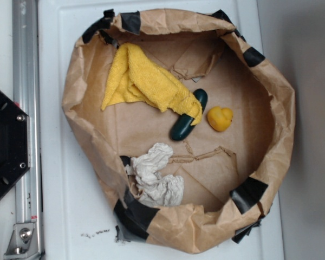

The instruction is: Grab the yellow duck.

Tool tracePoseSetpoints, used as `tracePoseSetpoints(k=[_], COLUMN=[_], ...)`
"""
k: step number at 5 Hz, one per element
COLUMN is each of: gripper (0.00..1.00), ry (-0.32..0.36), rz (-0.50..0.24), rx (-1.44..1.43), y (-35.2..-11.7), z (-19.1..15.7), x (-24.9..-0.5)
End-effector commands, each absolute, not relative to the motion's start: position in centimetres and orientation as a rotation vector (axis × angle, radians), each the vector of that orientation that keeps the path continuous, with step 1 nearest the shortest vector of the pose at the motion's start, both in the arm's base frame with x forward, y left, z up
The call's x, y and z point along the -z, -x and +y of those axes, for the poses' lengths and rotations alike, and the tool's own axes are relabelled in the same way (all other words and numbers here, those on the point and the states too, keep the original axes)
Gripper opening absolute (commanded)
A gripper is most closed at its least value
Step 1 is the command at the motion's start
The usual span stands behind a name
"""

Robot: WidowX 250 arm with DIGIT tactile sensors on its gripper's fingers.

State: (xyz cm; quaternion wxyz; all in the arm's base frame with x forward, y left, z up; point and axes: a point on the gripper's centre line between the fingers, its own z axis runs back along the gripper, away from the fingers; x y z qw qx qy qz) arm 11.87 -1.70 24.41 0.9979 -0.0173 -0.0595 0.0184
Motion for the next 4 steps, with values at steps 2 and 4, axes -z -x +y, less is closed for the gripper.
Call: tracePoseSetpoints(k=[2, 4], gripper=[1.0, 1.0], ry=[-0.003, 0.013], rz=[-0.153, -0.409], rx=[0.037, 0.031], y=[-16.9, -23.1], z=[-0.6, -0.5], x=[-23.1, -18.6])
